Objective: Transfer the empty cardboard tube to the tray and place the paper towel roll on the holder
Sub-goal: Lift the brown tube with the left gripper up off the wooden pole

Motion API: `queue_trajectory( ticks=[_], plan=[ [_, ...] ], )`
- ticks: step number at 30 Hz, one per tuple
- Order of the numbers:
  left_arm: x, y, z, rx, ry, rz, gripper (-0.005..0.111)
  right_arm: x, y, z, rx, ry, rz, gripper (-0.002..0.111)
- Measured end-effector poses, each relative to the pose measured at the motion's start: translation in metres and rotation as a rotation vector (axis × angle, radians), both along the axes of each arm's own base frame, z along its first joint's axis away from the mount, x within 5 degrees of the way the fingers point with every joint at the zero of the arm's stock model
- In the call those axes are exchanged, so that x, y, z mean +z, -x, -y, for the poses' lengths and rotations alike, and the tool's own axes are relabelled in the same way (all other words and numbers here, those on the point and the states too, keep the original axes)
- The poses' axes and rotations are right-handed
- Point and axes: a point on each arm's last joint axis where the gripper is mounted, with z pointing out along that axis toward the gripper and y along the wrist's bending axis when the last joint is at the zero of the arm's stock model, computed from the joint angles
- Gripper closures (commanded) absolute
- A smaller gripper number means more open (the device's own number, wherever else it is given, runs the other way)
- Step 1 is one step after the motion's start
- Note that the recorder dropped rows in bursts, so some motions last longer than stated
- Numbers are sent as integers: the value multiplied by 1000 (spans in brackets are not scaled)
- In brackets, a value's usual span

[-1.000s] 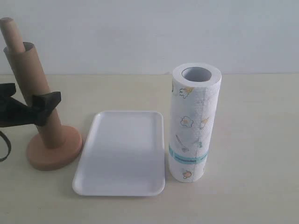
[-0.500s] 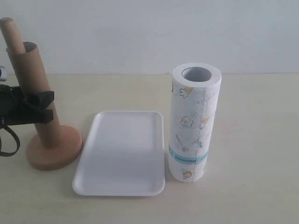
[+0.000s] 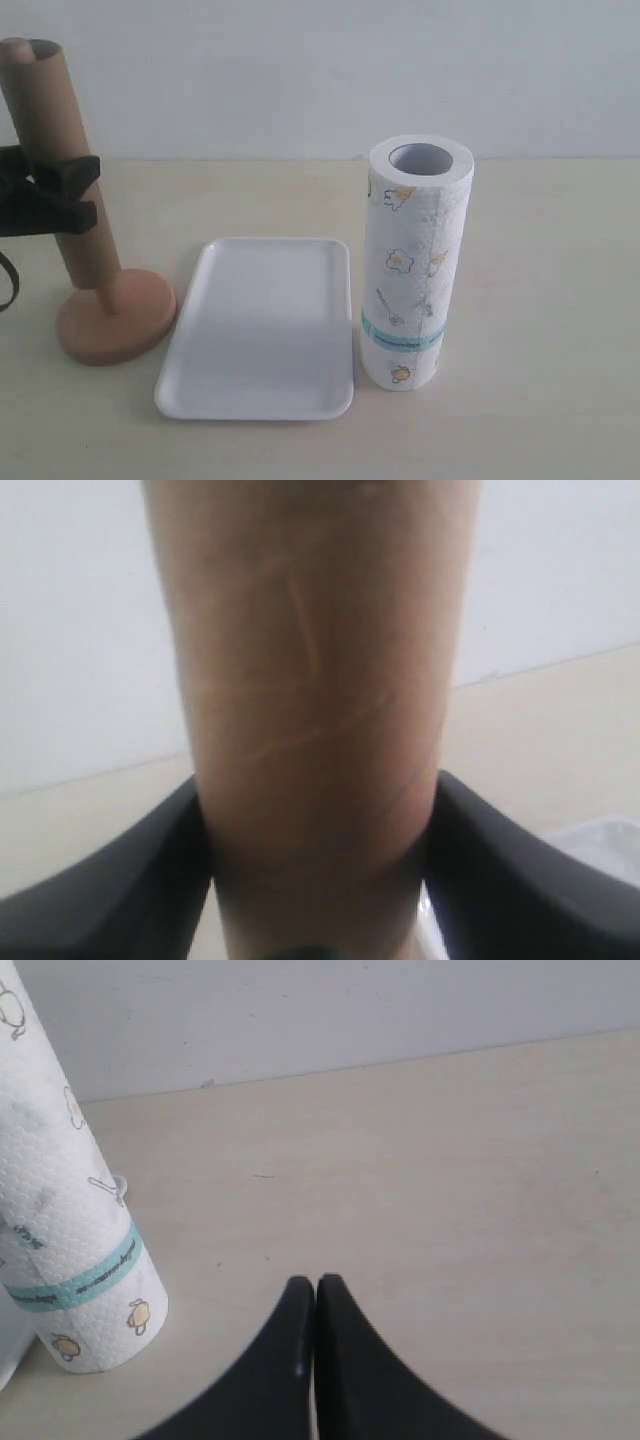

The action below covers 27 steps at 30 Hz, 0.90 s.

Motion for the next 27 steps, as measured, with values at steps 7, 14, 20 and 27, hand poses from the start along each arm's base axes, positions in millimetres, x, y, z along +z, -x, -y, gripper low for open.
queue_trajectory(
  ticks=[7,14,20,27],
  plan=[
    [54,16,-2,6,100,161,103,0,0,0,0,0,0,108],
    [121,30,-1,-23,106,282,103,0,0,0,0,0,0,108],
    [198,56,-6,-11,167,437,103,0,0,0,0,0,0,108],
    [259,88,-6,-67,247,518,103,0,0,0,-1,0,4,108]
  ],
)
